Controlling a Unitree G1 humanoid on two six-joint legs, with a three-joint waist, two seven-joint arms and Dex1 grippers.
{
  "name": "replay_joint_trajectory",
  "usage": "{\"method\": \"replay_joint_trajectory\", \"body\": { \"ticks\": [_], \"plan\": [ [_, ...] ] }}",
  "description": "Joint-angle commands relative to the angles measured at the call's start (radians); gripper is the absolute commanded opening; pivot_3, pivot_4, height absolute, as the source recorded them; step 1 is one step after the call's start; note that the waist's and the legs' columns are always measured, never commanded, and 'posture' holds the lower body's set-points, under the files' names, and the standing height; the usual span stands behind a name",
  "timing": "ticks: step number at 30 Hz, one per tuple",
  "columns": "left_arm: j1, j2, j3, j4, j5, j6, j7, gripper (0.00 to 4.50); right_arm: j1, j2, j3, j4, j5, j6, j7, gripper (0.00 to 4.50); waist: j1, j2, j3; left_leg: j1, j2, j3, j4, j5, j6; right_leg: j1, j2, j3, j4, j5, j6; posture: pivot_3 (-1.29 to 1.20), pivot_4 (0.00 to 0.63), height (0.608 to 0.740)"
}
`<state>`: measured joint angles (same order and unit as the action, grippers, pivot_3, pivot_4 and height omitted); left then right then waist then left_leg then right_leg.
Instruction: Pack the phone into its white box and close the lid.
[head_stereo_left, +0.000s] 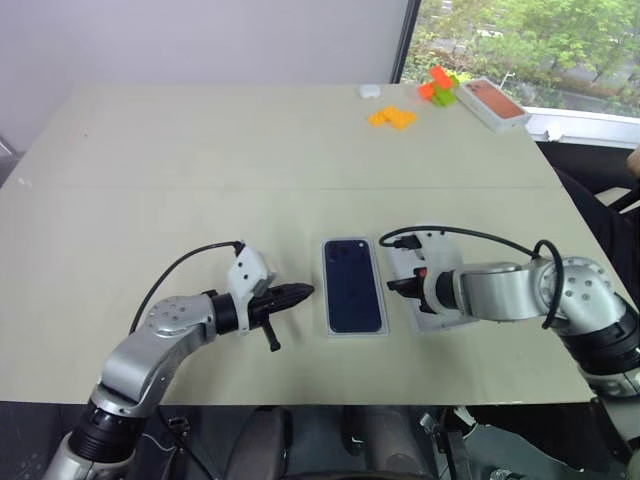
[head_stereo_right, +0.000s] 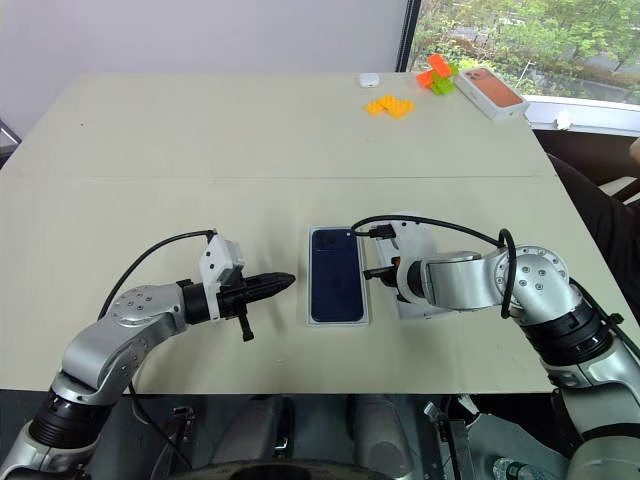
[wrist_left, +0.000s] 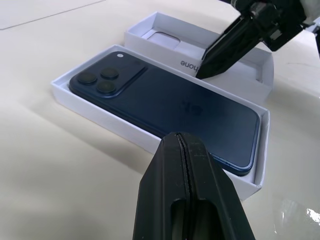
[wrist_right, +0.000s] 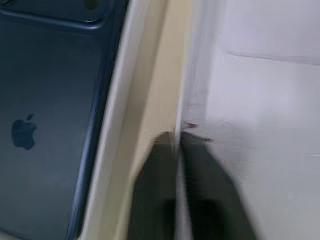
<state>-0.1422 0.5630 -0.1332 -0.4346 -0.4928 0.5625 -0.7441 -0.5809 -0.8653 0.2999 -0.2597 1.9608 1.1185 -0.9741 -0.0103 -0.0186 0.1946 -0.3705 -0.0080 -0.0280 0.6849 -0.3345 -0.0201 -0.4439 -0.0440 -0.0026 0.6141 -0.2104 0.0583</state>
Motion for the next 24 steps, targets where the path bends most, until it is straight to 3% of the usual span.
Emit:
{"method": "replay_joint_trajectory", "body": {
  "ticks": [1, 6, 10, 13, 16, 18, 24],
  "plan": [
    [-0.008, -0.004, 0.025, -0.028, -0.014, -0.002, -0.001, 0.0, -0.017, 0.014, -0.035, -0.019, 0.011, -0.046, -0.033, 0.03, 0.0, 0.0, 0.0, 0.0, 0.0, 0.0, 0.0, 0.0, 0.0, 0.0, 0.0, 0.0, 0.0, 0.0, 0.0, 0.0, 0.15, 0.74],
    [-0.002, 0.002, 0.044, -0.016, -0.006, -0.009, 0.007, 0.0, -0.072, -0.01, -0.085, -0.056, -0.002, -0.125, -0.084, 0.03, -0.001, 0.0, 0.0, 0.0, 0.0, 0.0, 0.0, 0.0, 0.0, -0.001, 0.0, 0.0, 0.0, 0.0, 0.0, 0.0, 0.15, 0.74],
    [-0.005, 0.008, 0.105, 0.028, -0.002, -0.016, 0.028, 0.0, -0.124, 0.046, -0.195, -0.152, -0.138, -0.189, 0.147, 0.03, -0.002, 0.001, 0.0, 0.0, 0.001, 0.0, 0.0, 0.0, 0.0, -0.001, 0.001, 0.0, 0.0, 0.0, 0.0, 0.0, 0.15, 0.74],
    [-0.013, 0.011, 0.164, 0.075, 0.017, -0.049, 0.05, 0.0, -0.131, 0.138, -0.27, -0.186, -0.019, -0.265, 0.288, 0.03, -0.001, 0.001, 0.0, 0.0, 0.004, 0.0, 0.0, 0.0, 0.0, -0.002, 0.003, 0.0, 0.0, 0.0, 0.0, 0.0, 0.15, 0.74],
    [-0.033, 0.008, 0.224, 0.134, 0.023, -0.084, 0.065, 0.0, -0.094, 0.305, -0.323, -0.203, 0.011, -0.31, 0.4, 0.03, 0.001, 0.0, -0.001, 0.0, 0.004, -0.002, -0.001, 0.0, 0.0, -0.002, 0.003, -0.001, 0.001, 0.0, 0.0, 0.0, 0.15, 0.74],
    [-0.043, 0.019, 0.247, 0.164, 0.012, -0.096, 0.04, 0.0, -0.029, 0.46, -0.33, -0.213, 0.011, -0.343, 0.408, 0.03, 0.0, 0.0, -0.001, 0.0, 0.004, -0.002, -0.001, 0.0, 0.0, -0.001, 0.002, -0.001, 0.001, 0.0, 0.0, 0.0, 0.15, 0.74],
    [-0.05, 0.065, 0.24, 0.215, 0.036, -0.134, -0.032, 0.0, 0.121, 0.702, -0.318, -0.151, 0.011, -0.323, 0.308, 0.03, -0.002, 0.001, -0.001, -0.001, 0.001, 0.001, 0.0, 0.0, 0.0, -0.003, -0.003, 0.0, 0.002, 0.001, 0.0, 0.0, 0.15, 0.74]
  ]
}}
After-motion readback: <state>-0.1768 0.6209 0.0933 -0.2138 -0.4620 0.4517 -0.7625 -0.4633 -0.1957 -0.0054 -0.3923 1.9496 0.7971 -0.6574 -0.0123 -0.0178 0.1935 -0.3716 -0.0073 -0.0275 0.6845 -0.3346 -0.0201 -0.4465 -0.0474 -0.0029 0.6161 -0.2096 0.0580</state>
